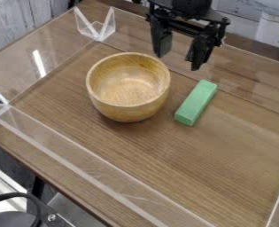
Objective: Put the green block in the brown bowl
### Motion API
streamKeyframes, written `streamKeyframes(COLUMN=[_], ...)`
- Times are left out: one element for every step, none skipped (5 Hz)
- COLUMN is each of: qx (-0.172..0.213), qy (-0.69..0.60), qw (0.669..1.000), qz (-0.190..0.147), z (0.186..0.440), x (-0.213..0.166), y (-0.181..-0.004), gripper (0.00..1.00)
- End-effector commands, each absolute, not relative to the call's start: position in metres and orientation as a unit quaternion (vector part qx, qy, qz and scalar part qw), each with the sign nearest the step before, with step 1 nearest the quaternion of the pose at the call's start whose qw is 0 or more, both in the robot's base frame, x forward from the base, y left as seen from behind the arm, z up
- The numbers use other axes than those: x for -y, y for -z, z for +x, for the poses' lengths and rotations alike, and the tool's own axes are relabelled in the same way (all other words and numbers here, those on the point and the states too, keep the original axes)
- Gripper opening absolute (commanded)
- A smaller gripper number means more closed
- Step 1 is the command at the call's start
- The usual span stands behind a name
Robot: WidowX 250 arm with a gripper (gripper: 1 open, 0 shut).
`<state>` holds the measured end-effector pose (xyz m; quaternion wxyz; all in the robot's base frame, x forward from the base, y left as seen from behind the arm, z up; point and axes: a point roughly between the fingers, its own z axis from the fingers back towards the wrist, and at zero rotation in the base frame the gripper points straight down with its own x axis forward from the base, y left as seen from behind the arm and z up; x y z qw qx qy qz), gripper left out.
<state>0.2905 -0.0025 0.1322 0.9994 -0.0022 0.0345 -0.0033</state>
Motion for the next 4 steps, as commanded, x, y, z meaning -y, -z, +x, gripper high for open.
streamKeyframes(qx=[-0.042,-0.046,-0.052,-0.055], qy=[0.005,0.011,0.016,0.020], qw=[0.999,0.999,0.998,0.998], qz=[0.001,0.002,0.004,0.004], z=[0.297,0.306,0.311,0.320], x=[0.004,0.009,0.013,0.017], y=[-0.118,-0.102,-0.082,-0.070], gripper=[1.00,1.00,1.00,1.00])
